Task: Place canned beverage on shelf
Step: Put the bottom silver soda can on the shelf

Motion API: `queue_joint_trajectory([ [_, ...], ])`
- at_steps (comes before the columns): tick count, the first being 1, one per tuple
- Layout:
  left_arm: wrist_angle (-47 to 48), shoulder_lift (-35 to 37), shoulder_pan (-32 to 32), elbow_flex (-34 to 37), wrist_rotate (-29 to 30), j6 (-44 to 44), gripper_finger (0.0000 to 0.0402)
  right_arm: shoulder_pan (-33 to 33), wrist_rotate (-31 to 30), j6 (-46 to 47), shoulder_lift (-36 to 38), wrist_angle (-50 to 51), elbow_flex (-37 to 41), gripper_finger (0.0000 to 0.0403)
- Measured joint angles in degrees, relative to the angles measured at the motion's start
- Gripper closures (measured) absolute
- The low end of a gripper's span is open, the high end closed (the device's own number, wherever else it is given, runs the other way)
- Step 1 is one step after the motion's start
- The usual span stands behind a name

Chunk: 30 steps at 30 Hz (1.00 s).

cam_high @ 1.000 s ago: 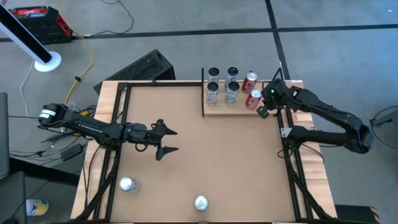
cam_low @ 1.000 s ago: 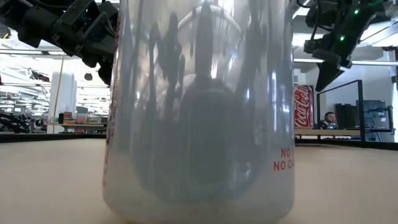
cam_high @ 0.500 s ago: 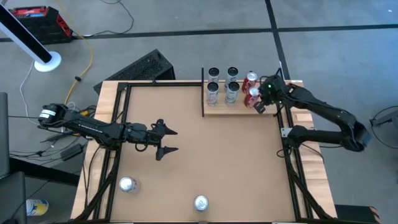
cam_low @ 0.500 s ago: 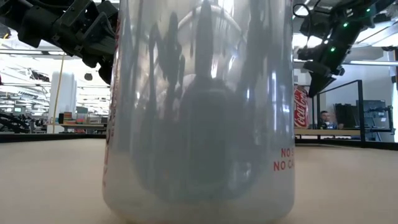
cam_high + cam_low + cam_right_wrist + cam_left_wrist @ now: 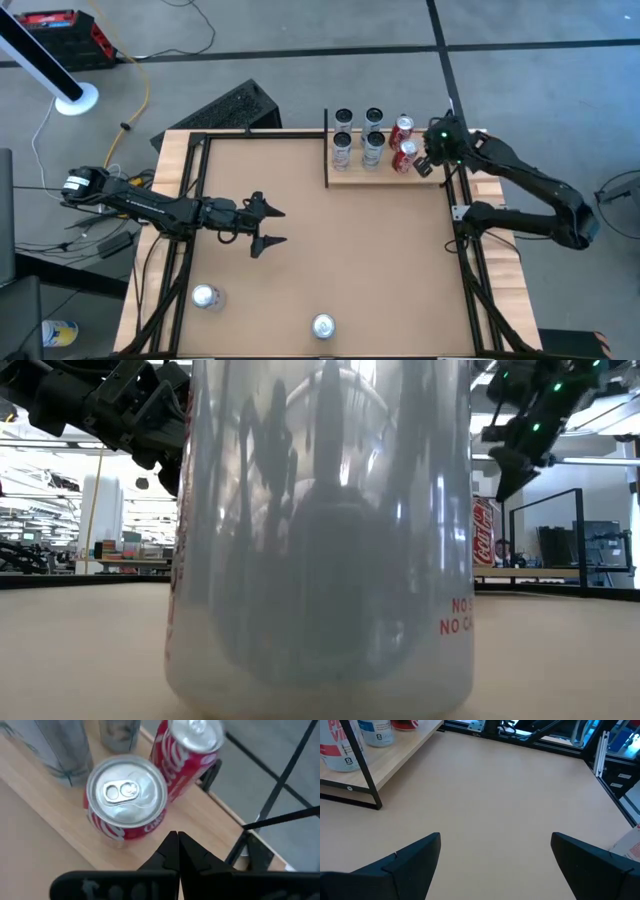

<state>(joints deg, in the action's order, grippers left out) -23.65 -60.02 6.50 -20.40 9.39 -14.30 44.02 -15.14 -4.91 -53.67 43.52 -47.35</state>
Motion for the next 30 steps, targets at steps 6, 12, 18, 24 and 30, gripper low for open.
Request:
queue_joint_trajectory([
  [6,0.3,0.0,0.0,0.0,-0.5,-2.7,0.0038,-4.6,1.6,3.4,6.4,1.3,-0.7,0.0384],
  [12,-2.1,0.0,0.9,0.0,-1.2,-7.4,0.0038,-15.4,2.6,7.1,10.5,0.9,-0.6,0.0384],
  [18,-12.4,0.0,6.3,0.0,-1.1,-4.6,0.0038,-28.0,0.4,10.2,13.7,-1.6,-0.5,0.0384],
  [24,-16.8,-2.1,12.0,-2.7,3.2,0.6,0.0038,-41.2,-1.2,12.0,16.3,-13.2,3.7,0.0384],
  [30,-17.0,-10.9,14.7,-8.5,4.1,0.4,0.0038,-51.5,-1.1,6.6,16.0,-37.2,16.5,0.0383],
])
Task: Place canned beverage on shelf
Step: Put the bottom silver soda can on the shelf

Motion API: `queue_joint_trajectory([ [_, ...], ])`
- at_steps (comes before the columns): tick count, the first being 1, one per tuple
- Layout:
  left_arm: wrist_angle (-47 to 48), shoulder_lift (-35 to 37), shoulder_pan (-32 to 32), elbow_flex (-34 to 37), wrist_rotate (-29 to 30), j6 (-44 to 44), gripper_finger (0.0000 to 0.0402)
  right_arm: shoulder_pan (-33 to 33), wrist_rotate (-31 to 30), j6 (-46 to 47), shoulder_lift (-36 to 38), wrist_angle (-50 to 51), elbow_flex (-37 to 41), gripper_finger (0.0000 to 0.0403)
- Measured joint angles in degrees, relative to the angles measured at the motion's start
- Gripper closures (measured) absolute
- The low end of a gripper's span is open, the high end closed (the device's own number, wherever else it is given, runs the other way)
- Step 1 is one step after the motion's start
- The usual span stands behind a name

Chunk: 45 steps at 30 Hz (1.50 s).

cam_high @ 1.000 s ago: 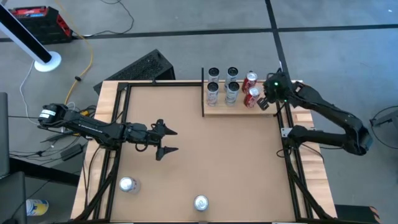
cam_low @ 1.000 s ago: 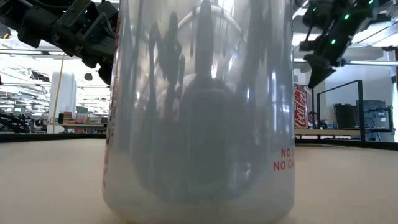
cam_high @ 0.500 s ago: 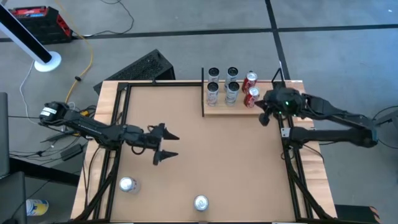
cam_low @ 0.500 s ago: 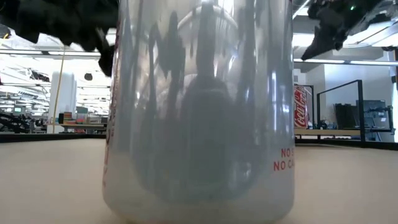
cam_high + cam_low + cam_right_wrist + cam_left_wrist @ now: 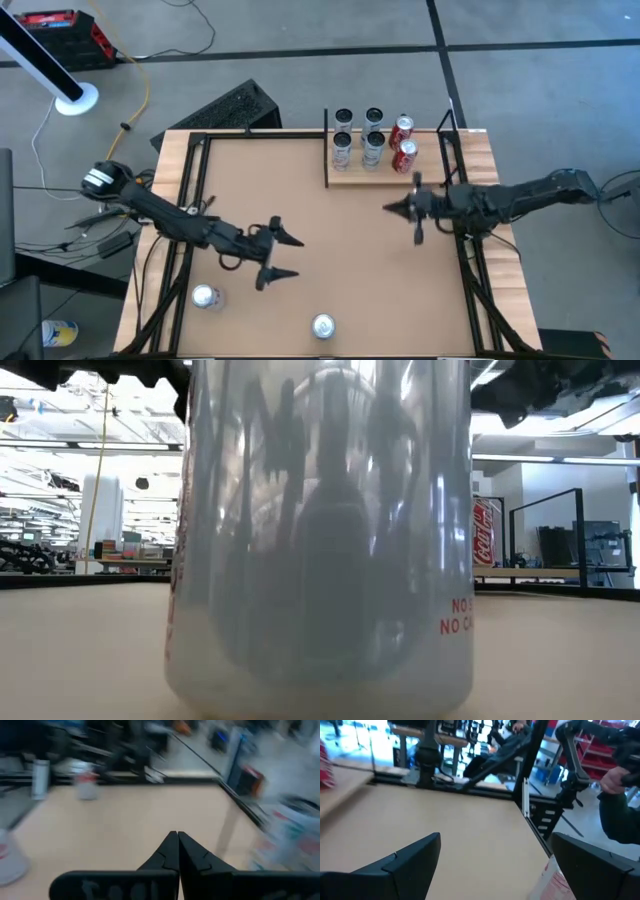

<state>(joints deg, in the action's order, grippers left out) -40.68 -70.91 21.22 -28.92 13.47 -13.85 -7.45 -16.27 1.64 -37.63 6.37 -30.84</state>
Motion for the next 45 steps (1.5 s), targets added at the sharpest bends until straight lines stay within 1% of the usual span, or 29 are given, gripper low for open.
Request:
queue_joint_trajectory([
  [4,0.1,-7.5,1.0,-5.7,0.0,-0.6,0.0038,-5.2,5.0,-8.8,-1.7,-17.1,8.4,0.0382],
  [7,0.4,-12.7,1.3,-11.2,-0.5,1.4,0.0038,-7.7,8.4,-16.7,-3.5,-29.1,13.4,0.0382],
  [9,1.9,-15.4,1.3,-15.5,-1.7,2.6,0.0038,-8.4,8.9,-19.8,-4.7,-34.9,15.4,0.0382],
  [12,5.7,-18.3,1.3,-22.1,-3.2,3.4,0.0038,-8.0,8.9,-22.8,-6.1,-40.0,16.5,0.0382],
  [16,14.2,-21.1,1.5,-30.0,-4.4,4.4,0.0038,-6.4,8.9,-24.1,-7.2,-41.8,16.5,0.0382],
  [19,16.9,-22.8,2.1,-33.6,-4.4,7.5,0.0038,-5.0,8.9,-25.6,-7.5,-41.5,16.5,0.0382],
  [22,16.6,-24.1,2.9,-34.6,-4.7,10.2,0.0038,-3.9,8.9,-26.0,-7.5,-41.7,16.5,0.0382],
  [27,15.9,-24.0,4.1,-34.8,-4.7,10.3,0.0038,-2.5,8.9,-26.1,-7.5,-41.2,16.5,0.0382],
  [30,14.8,-24.0,4.9,-34.8,-5.9,12.5,0.0038,-2.5,8.9,-25.7,-7.5,-39.5,16.5,0.0382],
  [33,14.0,-25.5,5.2,-34.9,-6.7,13.5,0.0038,-2.7,8.9,-24.1,-7.5,-38.2,16.5,0.0382],
  [34,14.3,-26.4,5.1,-34.8,-8.3,13.3,0.0038,-2.7,9.0,-23.4,-7.5,-37.9,16.5,0.0382],
  [37,14.2,-29.2,4.8,-34.8,-15.6,10.2,0.0038,-2.7,9.0,-21.3,-7.5,-36.7,16.5,0.0382],
  [39,14.2,-30.2,4.8,-34.9,-18.6,8.4,0.0038,-2.7,9.0,-19.9,-7.5,-35.8,16.5,0.0382],
  [43,15.2,-30.5,4.9,-35.5,-21.1,7.7,0.0038,-3.1,9.0,-18.0,-7.5,-34.3,16.5,0.0382],
  [45,17.2,-30.5,4.8,-35.5,-21.1,7.6,0.0038,-3.6,9.0,-17.4,-7.5,-33.8,16.5,0.0382],
])
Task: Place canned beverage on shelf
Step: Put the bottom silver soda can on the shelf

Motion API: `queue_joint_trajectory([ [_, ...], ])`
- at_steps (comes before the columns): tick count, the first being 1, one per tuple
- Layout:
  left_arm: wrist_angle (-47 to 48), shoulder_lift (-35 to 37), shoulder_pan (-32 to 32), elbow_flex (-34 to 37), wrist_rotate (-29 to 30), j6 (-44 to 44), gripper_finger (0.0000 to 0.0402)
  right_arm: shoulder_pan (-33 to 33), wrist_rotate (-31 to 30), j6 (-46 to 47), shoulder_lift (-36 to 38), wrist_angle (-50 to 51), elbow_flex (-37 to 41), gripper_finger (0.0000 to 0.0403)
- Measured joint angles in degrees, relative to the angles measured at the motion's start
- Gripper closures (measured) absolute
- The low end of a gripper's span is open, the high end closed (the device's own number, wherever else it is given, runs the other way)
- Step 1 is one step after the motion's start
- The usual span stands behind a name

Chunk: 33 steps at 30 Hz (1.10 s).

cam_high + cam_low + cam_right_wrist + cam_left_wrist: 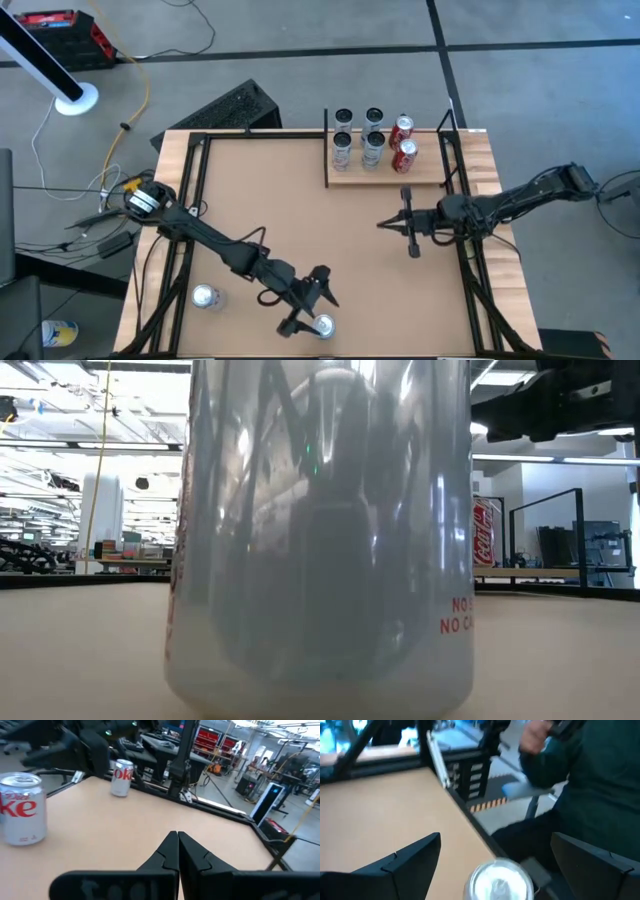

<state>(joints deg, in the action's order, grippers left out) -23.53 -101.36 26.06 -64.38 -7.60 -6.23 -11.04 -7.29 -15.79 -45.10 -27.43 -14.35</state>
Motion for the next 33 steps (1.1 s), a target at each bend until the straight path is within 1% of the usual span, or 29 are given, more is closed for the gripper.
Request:
queue_joint_trajectory([
  [4,3.2,0.0,0.0,0.0,1.9,1.7,0.0038,-1.2,0.0,0.8,0.0,0.5,0.0,0.0382],
  [7,4.3,0.0,0.0,0.0,1.4,2.1,0.0038,-2.3,-0.1,1.0,0.0,0.5,0.0,0.0382],
  [13,4.6,0.0,0.1,0.0,-0.1,2.1,0.0038,-4.2,-0.1,0.9,0.0,0.5,0.0,0.0382],
  [16,1.0,-2.2,0.1,0.0,-0.5,2.2,0.0038,-4.4,-0.1,0.9,0.0,0.5,0.0,0.0382],
  [19,-6.3,-7.1,0.1,0.0,-5.2,1.0,0.0038,-4.3,-0.1,0.9,0.0,0.7,0.0,0.0382],
  [22,-8.0,-8.8,-0.6,0.0,-8.7,-0.8,0.0038,-4.3,-0.1,0.9,0.0,1.1,0.0,0.0382],
  [28,-6.6,-8.4,-1.2,-0.6,-8.1,-1.4,0.0038,-4.3,-0.2,0.7,0.0,1.5,0.0,0.0382],
  [33,0.3,-8.4,-1.1,-0.6,-7.2,-0.5,0.0038,-4.3,-0.2,0.6,0.0,1.5,0.0,0.0382],
])
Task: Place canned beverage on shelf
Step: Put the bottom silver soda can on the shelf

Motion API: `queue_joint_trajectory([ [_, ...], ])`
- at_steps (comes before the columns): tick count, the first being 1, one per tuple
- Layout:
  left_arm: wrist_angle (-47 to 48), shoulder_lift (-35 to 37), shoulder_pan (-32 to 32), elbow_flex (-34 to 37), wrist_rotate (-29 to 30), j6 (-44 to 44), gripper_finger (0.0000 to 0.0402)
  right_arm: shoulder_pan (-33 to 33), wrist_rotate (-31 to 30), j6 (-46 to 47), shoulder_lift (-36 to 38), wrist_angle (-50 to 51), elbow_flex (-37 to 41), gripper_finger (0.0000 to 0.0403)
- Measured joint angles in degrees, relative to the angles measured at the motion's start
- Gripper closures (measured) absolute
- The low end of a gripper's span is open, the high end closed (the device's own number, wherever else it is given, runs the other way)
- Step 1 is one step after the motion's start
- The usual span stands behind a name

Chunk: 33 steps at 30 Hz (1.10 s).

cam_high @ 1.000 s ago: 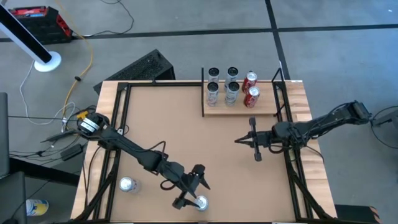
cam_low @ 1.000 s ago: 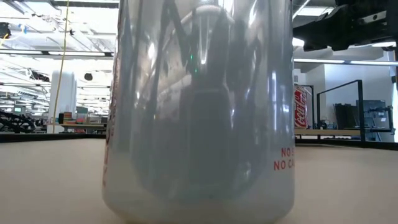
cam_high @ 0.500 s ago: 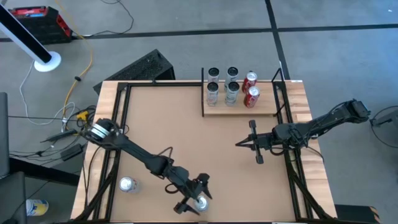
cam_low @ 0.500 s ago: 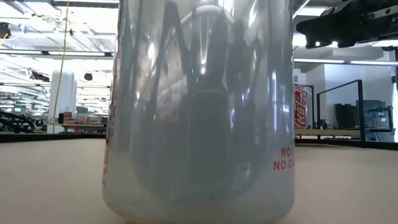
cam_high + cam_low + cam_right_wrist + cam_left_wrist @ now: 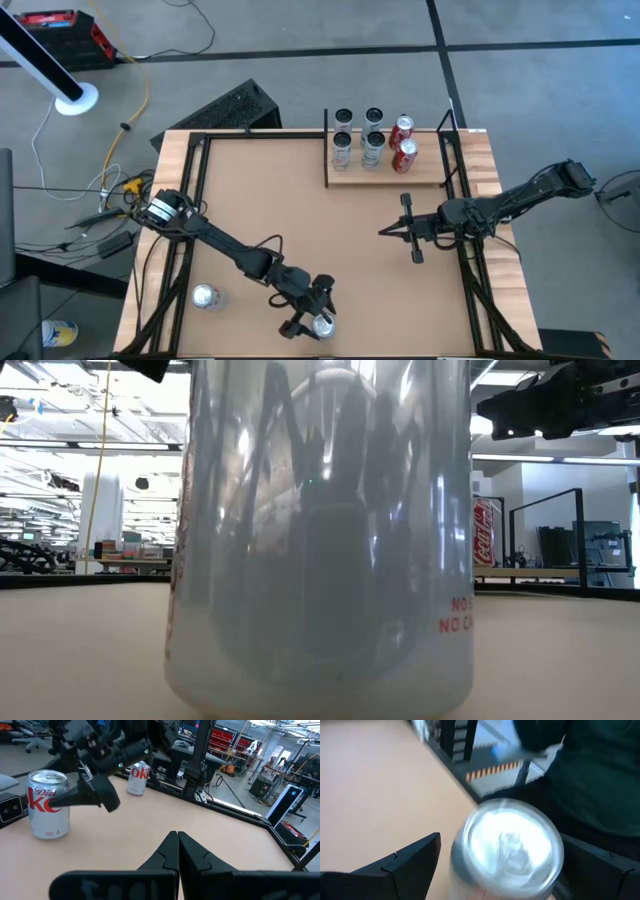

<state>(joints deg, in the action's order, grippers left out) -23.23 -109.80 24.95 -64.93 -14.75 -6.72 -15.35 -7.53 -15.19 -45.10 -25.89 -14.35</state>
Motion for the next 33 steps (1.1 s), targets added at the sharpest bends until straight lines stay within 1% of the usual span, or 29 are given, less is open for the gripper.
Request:
queue_joint_trajectory([
  [4,3.4,0.0,0.0,0.0,0.2,0.0,0.0038,0.0,0.0,-0.3,0.0,0.1,0.0,0.0382],
  [18,2.1,0.0,0.0,0.0,0.8,1.2,0.0039,0.0,0.0,-0.3,0.0,0.1,0.0,0.0382],
  [21,2.1,0.0,0.0,0.0,0.4,1.9,0.0052,0.0,0.0,-0.3,0.0,0.1,0.0,0.0382],
  [28,2.2,0.0,-0.1,0.0,-0.6,2.0,0.0118,0.0,0.0,-0.3,0.0,0.1,0.0,0.0382],
  [33,1.7,0.1,-1.3,0.0,0.0,4.3,0.0118,0.0,0.0,-0.3,0.0,0.1,0.0,0.0382],
])
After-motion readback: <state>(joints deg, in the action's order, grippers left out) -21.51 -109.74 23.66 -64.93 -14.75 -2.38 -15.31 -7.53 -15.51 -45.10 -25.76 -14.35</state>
